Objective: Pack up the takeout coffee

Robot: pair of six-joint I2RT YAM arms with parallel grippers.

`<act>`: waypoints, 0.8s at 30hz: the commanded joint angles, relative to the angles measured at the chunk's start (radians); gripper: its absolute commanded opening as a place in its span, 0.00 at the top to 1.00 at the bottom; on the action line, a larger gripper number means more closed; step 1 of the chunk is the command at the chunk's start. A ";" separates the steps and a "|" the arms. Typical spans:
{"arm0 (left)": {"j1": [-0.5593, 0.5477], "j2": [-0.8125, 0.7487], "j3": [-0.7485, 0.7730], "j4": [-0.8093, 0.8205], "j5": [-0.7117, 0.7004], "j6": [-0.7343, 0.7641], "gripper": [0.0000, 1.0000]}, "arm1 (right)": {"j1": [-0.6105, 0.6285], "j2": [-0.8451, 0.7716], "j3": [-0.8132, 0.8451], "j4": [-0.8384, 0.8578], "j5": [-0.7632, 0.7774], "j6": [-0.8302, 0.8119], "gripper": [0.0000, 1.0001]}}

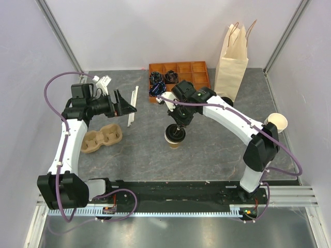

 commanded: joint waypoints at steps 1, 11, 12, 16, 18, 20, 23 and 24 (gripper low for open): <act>0.006 -0.014 -0.019 0.034 0.037 -0.020 0.00 | 0.001 0.027 -0.003 0.013 -0.059 0.007 1.00; -0.157 -0.131 -0.278 0.333 0.088 -0.192 0.16 | 0.000 0.064 -0.038 0.078 0.000 0.015 1.00; -0.186 -0.129 -0.290 0.342 0.089 -0.210 0.17 | 0.001 0.064 -0.042 0.081 0.004 0.016 1.00; -0.254 -0.152 -0.376 0.453 0.109 -0.288 0.21 | 0.000 0.067 -0.048 0.104 0.023 0.021 1.00; -0.284 -0.166 -0.459 0.603 0.111 -0.391 0.29 | 0.003 0.074 -0.046 0.110 0.023 0.025 1.00; -0.324 -0.172 -0.528 0.702 0.111 -0.445 0.37 | 0.003 0.081 -0.043 0.110 0.021 0.028 1.00; -0.382 -0.137 -0.562 0.812 0.094 -0.509 0.52 | 0.003 0.086 -0.043 0.113 0.026 0.028 1.00; -0.396 -0.126 -0.565 0.850 0.083 -0.529 0.57 | 0.003 0.087 -0.043 0.114 0.029 0.028 1.00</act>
